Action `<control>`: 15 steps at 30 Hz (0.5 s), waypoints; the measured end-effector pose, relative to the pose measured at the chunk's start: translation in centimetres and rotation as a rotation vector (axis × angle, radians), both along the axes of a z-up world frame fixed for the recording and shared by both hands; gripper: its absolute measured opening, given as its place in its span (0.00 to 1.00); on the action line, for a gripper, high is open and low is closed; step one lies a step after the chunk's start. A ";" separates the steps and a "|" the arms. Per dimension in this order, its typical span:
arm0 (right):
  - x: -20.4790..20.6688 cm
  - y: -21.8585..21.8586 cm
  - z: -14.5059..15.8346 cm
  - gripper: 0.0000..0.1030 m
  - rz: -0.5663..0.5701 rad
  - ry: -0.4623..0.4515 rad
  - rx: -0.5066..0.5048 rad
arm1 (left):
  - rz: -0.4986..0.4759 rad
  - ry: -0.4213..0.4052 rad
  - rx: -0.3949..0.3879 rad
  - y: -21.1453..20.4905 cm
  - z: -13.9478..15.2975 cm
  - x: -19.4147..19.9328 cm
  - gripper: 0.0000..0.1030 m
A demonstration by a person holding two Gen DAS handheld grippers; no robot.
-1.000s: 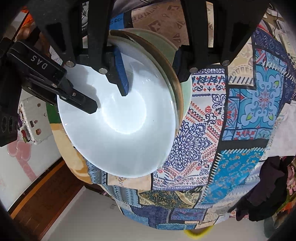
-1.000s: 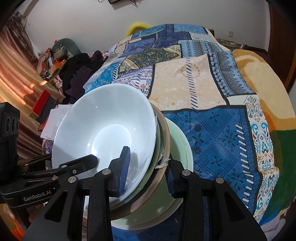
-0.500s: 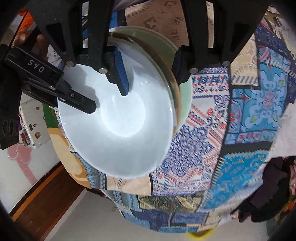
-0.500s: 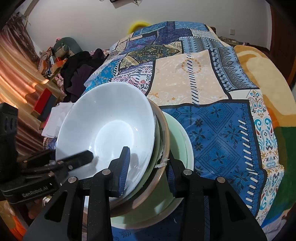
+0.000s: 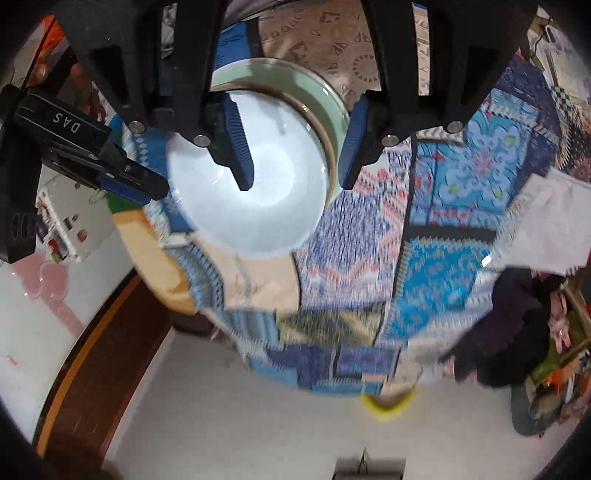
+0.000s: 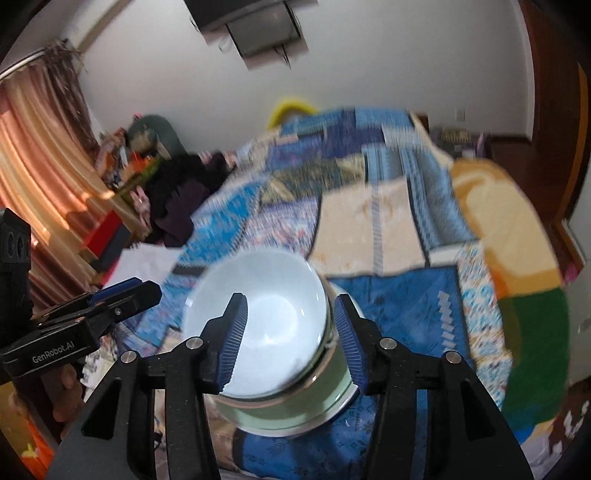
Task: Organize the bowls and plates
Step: 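Lower the bowl stack onto the plates and open the left tool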
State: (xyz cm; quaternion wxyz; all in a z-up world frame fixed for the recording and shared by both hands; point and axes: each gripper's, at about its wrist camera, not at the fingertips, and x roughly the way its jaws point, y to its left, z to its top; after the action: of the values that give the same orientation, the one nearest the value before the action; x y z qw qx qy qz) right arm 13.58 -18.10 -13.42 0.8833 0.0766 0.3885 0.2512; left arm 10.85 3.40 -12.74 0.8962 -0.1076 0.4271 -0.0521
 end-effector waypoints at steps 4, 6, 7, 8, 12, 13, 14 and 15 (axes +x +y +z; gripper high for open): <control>-1.9 -0.2 3.3 0.53 -0.007 -0.116 0.022 | -0.006 -0.133 0.004 -0.4 4.0 -2.0 0.60; -2.8 -0.4 4.7 0.56 -0.004 -0.166 0.042 | -0.003 -0.200 0.014 -0.5 5.8 -2.9 0.64; -3.2 -0.5 5.3 0.57 -0.003 -0.188 0.049 | 0.000 -0.235 0.021 -0.6 6.8 -3.5 0.65; -3.8 -0.5 6.1 0.59 -0.002 -0.219 0.055 | 0.002 -0.266 0.027 -0.7 7.5 -4.1 0.68; -5.2 -0.6 7.8 0.63 0.004 -0.301 0.061 | 0.013 -0.388 0.061 -1.0 10.3 -6.4 0.80; -5.6 -0.6 8.1 0.66 0.004 -0.321 0.062 | 0.018 -0.412 0.068 -1.1 10.7 -6.9 0.82; -6.1 -0.6 8.5 0.71 0.000 -0.343 0.065 | 0.024 -0.438 0.077 -1.2 11.2 -7.4 0.85; -6.3 -0.7 8.6 0.73 -0.002 -0.359 0.068 | 0.029 -0.460 0.087 -1.4 11.6 -7.9 0.87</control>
State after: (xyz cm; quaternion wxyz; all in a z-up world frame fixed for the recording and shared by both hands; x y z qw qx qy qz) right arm 7.26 -18.78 -4.82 0.9355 0.0605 0.2158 0.2731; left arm 2.93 2.02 -1.13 0.9744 -0.0604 0.2118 -0.0440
